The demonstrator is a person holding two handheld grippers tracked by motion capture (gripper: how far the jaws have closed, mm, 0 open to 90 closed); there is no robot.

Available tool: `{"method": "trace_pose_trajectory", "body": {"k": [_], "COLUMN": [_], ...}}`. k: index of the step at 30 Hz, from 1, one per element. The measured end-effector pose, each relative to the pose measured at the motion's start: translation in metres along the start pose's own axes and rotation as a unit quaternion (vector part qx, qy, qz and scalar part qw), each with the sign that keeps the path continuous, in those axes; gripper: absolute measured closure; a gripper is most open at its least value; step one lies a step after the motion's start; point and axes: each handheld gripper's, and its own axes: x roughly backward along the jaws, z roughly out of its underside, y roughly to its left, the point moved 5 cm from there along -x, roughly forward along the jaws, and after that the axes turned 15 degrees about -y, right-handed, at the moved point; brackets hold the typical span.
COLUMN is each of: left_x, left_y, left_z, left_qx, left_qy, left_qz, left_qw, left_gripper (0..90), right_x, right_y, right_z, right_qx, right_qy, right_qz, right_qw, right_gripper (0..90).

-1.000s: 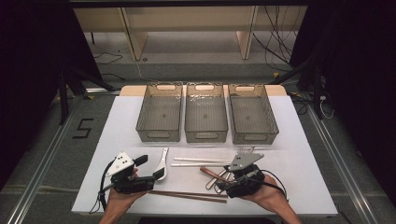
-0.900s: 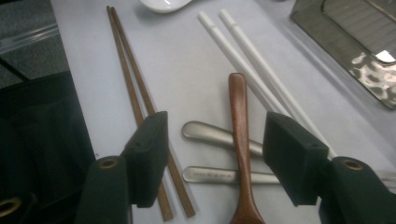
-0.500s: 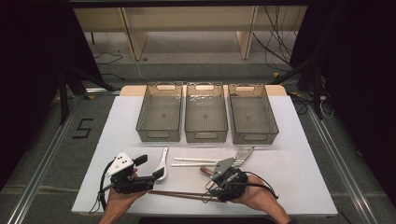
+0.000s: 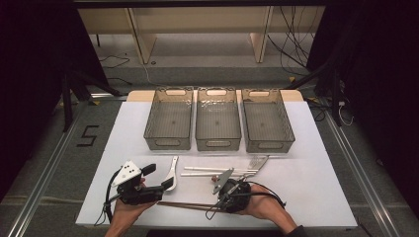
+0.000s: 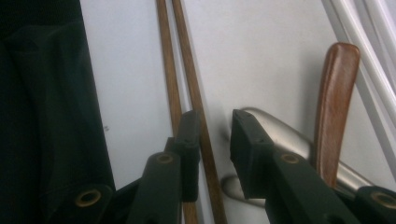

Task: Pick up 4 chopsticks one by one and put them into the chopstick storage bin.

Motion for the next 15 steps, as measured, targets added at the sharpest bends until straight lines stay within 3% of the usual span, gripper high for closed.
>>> {"method": "trace_pose_trajectory", "body": {"k": [3, 5, 6, 15], "left_x": [0.000, 0.000, 0.000, 0.000], "left_y": [0.000, 0.000, 0.000, 0.000], "left_z": [0.000, 0.000, 0.000, 0.000], "left_qx": [0.001, 0.001, 0.001, 0.001], "left_qy": [-0.001, -0.001, -0.001, -0.001], "left_qz": [0.000, -0.001, 0.000, -0.001], "left_qw": [1.0000, 1.0000, 1.0000, 1.0000], "left_gripper": [15.7, 15.6, 15.7, 15.7], "right_x": [-0.004, -0.007, -0.007, -0.014], "right_y": [0.003, 0.003, 0.003, 0.004], "right_z": [-0.003, -0.004, -0.006, -0.011], "right_qx": [0.004, 0.010, 0.012, 0.012], "right_qy": [0.014, 0.007, 0.022, 0.042], "right_qz": [-0.007, -0.006, -0.008, -0.016], "right_qw": [0.9999, 0.9999, 0.9997, 0.9989], "right_gripper": [75.2, 75.5, 76.1, 78.7]}}
